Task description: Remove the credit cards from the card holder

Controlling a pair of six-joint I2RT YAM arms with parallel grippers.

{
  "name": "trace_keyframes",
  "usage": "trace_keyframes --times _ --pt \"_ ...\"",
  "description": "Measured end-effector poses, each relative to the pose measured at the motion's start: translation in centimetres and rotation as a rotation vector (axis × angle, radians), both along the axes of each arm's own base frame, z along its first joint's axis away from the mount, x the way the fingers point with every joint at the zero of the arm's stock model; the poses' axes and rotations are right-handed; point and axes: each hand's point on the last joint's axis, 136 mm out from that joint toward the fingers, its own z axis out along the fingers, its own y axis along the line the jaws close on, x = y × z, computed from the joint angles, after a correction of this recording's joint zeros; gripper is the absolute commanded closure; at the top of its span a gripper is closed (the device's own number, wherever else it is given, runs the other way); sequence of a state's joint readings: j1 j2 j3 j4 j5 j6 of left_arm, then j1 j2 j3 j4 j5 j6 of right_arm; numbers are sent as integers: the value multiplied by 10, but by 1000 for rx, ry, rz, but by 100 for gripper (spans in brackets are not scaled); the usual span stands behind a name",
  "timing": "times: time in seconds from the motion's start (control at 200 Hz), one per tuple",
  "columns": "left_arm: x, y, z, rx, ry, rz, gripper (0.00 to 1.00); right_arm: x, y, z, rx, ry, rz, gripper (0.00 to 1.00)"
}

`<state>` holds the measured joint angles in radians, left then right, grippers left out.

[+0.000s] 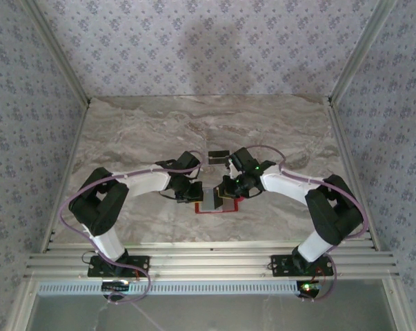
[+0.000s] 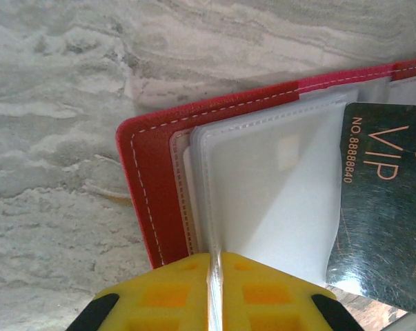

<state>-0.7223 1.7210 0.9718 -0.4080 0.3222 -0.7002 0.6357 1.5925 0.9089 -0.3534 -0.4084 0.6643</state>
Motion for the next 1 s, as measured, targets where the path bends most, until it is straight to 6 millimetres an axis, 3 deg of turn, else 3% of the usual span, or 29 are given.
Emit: trace_keyframes --times 0.23,0.555,0.999 --pt "0 0 0 0 -1 -1 85 2 -8 6 -29 -14 -2 92" --pt "1 0 4 18 -11 -17 79 25 -19 37 -40 -138 97 94" --pt "6 3 13 29 -54 -9 78 51 -27 95 -195 -519 611 97"
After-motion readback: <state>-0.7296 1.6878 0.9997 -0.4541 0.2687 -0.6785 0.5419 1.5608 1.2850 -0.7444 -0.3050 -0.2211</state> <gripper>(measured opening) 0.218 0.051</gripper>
